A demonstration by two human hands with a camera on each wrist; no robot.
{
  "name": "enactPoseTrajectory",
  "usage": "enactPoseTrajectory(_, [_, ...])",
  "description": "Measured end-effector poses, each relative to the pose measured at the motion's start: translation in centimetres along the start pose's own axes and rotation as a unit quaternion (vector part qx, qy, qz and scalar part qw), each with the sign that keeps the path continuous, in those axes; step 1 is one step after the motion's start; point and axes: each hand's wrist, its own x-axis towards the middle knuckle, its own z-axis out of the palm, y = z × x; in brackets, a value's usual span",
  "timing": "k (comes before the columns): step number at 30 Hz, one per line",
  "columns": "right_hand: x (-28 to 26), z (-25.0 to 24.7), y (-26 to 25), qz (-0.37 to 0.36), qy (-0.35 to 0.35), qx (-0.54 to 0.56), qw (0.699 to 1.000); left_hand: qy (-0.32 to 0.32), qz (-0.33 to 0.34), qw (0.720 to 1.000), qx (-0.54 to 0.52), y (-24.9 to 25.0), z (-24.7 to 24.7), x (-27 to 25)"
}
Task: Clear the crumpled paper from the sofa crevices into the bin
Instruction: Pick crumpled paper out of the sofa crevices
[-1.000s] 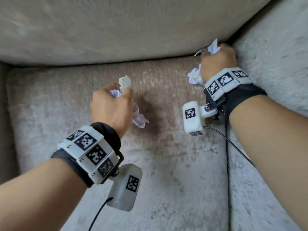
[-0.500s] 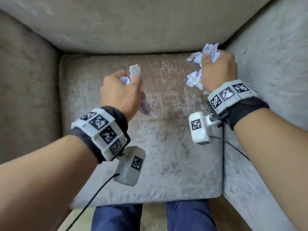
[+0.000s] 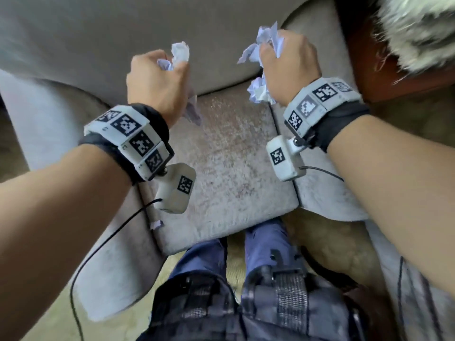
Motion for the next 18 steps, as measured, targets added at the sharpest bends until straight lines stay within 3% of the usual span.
enactPoseTrajectory(10, [-8.7,-12.5,1.4,0.018,0.121,-0.033,0.992,-0.111,0.149,0.982,0.034,10.8,1.2,-7.3])
enactPoseTrajectory(15, [-13.6,-19.1,6.6,0.036,0.174,-0.033,0.984,-0.16,0.236,0.954,0.092,15.9,5.2,-13.5])
enactPoseTrajectory(18, [-17.6,-23.1,11.2,0.085,0.196,-0.041,0.976,-0.196,0.265,0.937,0.117,18.2,9.7,-19.1])
